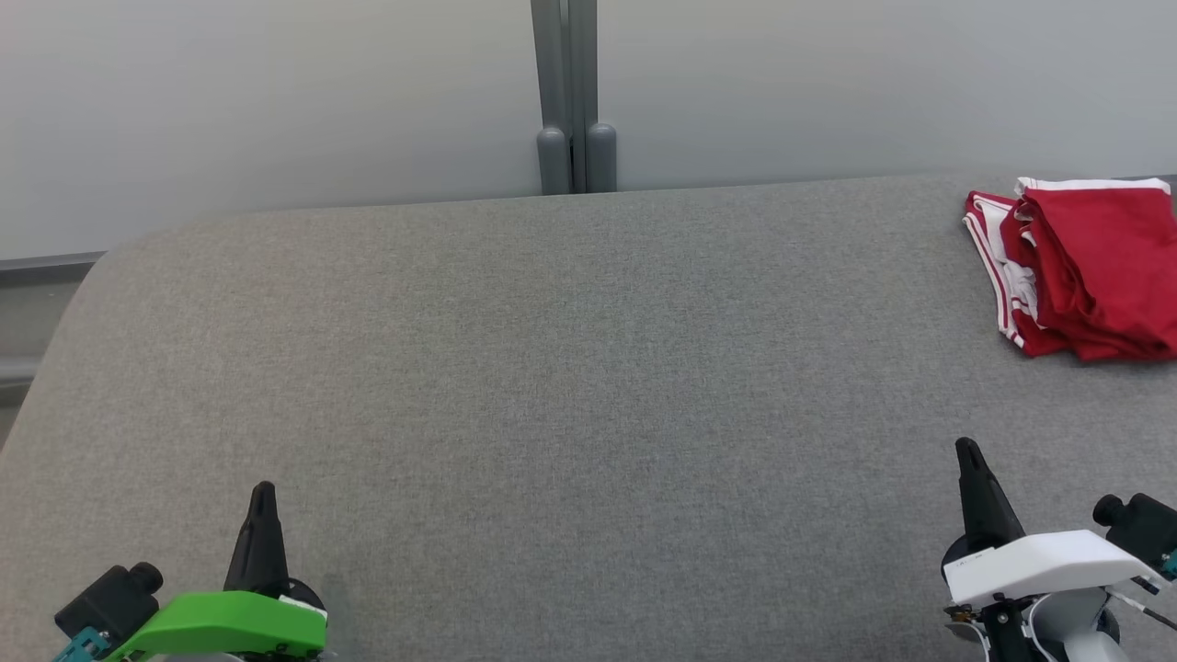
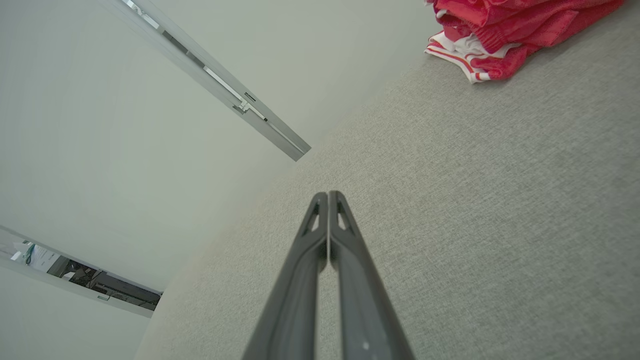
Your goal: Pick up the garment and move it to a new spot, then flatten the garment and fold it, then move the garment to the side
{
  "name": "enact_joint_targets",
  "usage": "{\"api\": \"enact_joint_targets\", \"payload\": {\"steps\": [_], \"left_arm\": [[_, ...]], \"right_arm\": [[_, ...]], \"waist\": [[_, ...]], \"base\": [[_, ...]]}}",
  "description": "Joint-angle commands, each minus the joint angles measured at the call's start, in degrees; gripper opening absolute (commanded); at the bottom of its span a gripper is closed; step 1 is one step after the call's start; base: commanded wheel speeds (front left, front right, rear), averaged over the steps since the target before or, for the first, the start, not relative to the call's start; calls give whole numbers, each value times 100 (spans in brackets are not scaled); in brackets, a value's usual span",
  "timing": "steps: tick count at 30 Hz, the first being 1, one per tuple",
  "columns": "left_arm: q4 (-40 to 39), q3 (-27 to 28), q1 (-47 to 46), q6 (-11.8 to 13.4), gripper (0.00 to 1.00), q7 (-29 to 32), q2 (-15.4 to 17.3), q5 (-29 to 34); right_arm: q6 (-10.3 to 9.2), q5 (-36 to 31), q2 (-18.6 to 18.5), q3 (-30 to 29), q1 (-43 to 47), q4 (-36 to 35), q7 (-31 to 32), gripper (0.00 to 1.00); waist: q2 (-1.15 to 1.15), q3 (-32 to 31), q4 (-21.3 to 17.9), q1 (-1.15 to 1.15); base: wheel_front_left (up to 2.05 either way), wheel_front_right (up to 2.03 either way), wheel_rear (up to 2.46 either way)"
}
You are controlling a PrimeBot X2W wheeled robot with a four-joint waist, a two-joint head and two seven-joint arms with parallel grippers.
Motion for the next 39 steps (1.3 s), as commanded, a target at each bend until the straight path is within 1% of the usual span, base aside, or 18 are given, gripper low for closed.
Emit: {"api": "enact_joint_targets", "payload": {"steps": [1, 19, 39], "left_arm": [[-80, 33, -195, -23, 0, 46, 34, -210], [-101, 126, -309, -38, 0, 369, 43, -1475], [-119, 205, -416, -55, 0, 673, 52, -2628]], "right_arm": [[-2, 201, -15, -42, -163, -45, 53, 0], [-2, 1408, 31, -159, -294, 24, 378, 0], [-2, 2520, 82, -270, -409, 93, 689, 0]], "waist": [[0, 2, 0, 0], [0, 26, -7, 0], [0, 53, -15, 0]], "base": [[0, 0, 0], [0, 0, 0], [0, 0, 0]]}}
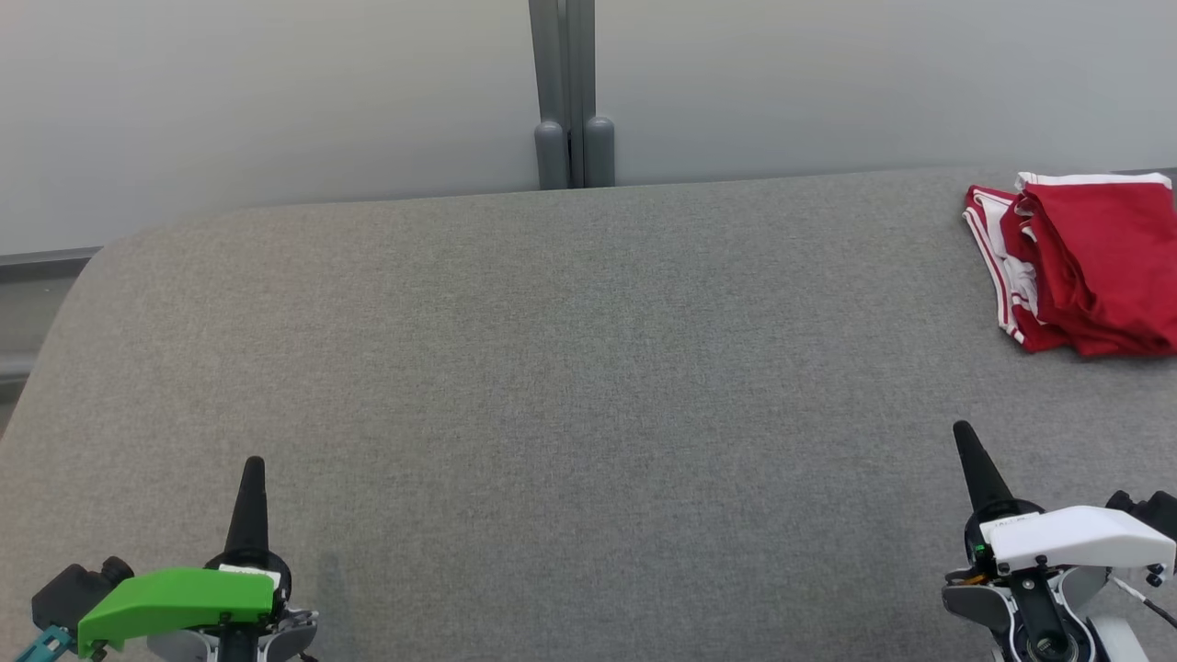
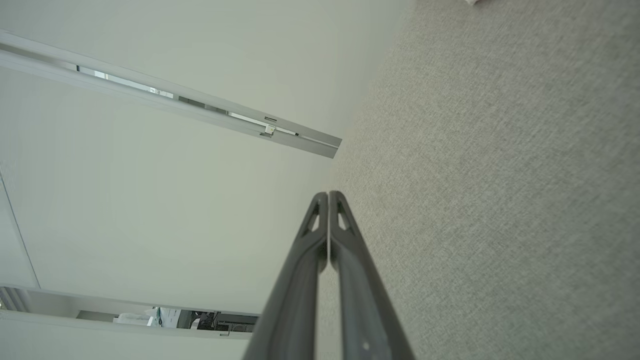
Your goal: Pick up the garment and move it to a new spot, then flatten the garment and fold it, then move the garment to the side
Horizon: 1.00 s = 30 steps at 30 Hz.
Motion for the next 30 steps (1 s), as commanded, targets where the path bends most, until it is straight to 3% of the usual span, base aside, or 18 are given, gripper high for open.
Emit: {"api": "enact_joint_targets", "payload": {"steps": [1, 30], "left_arm": [[-64, 26, -157, -27, 0, 31, 46, -143], [-76, 127, -275, -44, 0, 389, 55, -1510]], "right_arm": [[2, 143, 1, -27, -121, -16, 44, 0], [2, 1443, 58, -164, -250, 68, 411, 0]], "waist": [[0, 2, 0, 0], [0, 41, -11, 0]], "base": [[0, 0, 0], [0, 0, 0]]}}
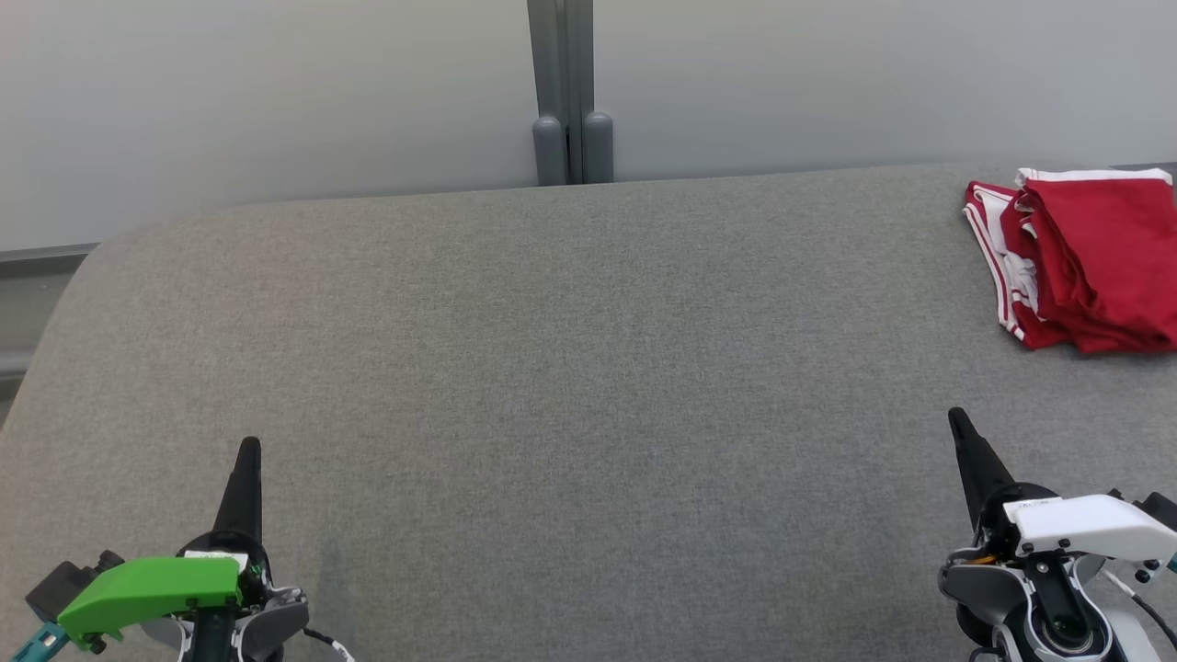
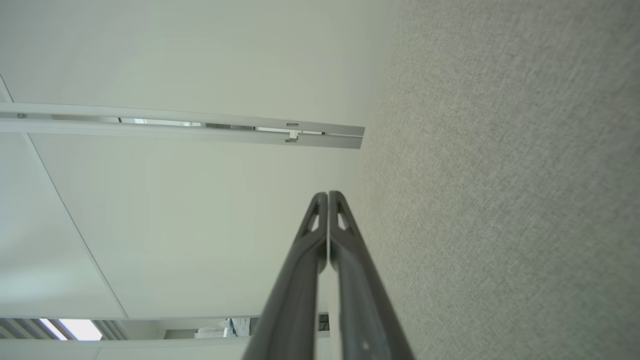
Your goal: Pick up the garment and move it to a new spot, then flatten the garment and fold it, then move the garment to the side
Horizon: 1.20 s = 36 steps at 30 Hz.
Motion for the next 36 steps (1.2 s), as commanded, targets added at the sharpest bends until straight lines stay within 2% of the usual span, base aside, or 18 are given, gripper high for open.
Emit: {"api": "enact_joint_targets", "payload": {"steps": [1, 18, 36], "left_arm": [[-33, 34, -128, -24, 0, 37, 47, -136], [-38, 82, -167, -37, 0, 221, 50, -843], [-38, 79, -168, -38, 0, 226, 49, -819]], "right_arm": [[3, 126, 0, -28, -85, 6, 49, 0], [2, 801, 31, -99, -143, 52, 239, 0], [2, 783, 35, -103, -140, 50, 238, 0]], "waist": [[0, 2, -1, 0], [0, 26, -7, 0], [0, 27, -8, 0]], "base": [[0, 0, 0], [0, 0, 0], [0, 0, 0]]}}
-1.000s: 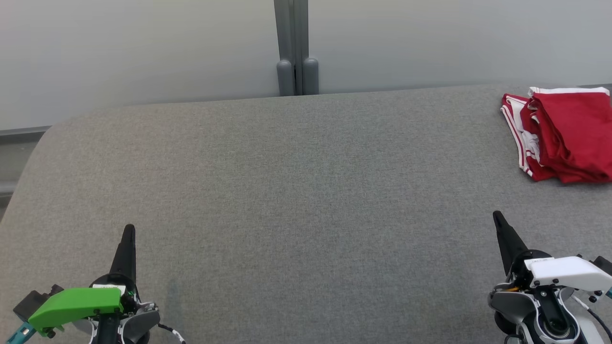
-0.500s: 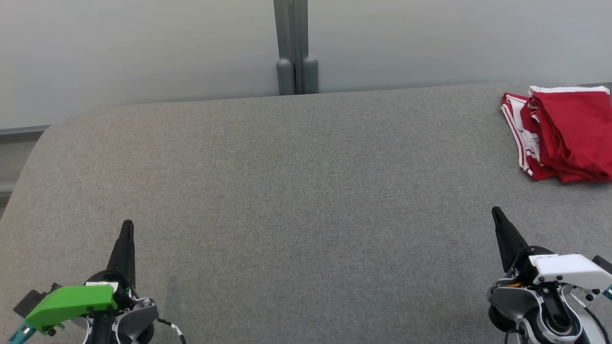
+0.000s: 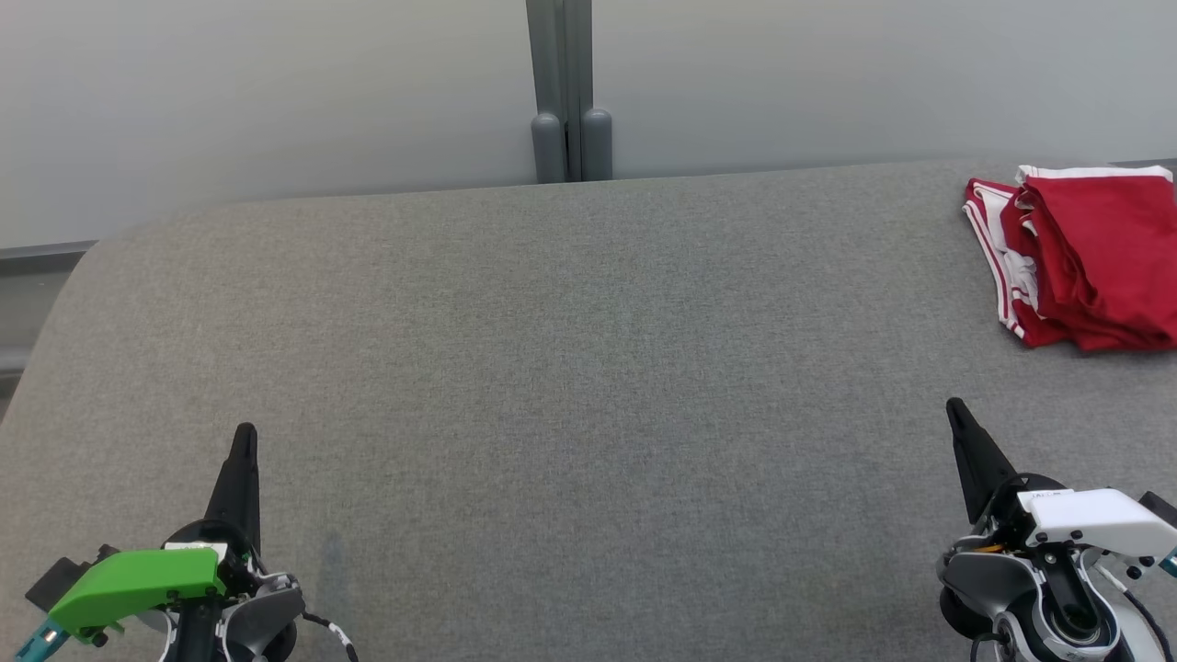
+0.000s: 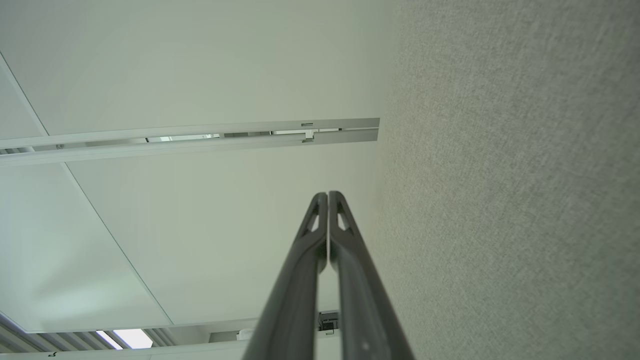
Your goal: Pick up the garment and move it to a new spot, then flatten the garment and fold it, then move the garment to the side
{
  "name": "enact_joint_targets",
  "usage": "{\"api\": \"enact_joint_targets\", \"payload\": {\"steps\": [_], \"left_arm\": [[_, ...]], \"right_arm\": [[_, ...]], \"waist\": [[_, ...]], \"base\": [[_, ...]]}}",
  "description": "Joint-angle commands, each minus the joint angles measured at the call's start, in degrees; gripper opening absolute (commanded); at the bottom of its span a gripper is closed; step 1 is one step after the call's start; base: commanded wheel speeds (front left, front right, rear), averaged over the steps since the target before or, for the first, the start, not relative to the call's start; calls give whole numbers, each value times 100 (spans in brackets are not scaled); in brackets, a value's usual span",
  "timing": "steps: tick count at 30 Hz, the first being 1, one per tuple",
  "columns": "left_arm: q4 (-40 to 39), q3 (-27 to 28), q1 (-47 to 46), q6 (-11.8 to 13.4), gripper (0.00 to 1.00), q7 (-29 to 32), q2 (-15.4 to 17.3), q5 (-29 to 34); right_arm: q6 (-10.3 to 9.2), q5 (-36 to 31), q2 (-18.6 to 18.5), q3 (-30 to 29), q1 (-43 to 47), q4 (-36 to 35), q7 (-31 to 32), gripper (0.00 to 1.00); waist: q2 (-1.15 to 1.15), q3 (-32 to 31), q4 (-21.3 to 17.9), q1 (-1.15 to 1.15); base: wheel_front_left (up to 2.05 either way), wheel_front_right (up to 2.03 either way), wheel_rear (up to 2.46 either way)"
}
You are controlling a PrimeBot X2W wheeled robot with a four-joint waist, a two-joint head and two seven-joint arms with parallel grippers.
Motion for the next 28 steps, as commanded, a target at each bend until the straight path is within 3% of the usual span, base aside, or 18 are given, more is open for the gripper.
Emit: {"api": "enact_joint_targets", "payload": {"steps": [1, 28], "left_arm": [[-16, 17, -61, -34, 0, 26, 42, -3], [-16, 16, -60, -34, 0, 25, 42, -3]], "right_arm": [[2, 28, -1, -12, -38, 12, 13, 0], [2, 18, 4, -20, -39, 11, 22, 0]], "waist": [[0, 0, 0, 0], [0, 0, 0, 0]], "base": [[0, 0, 0], [0, 0, 0]]}}
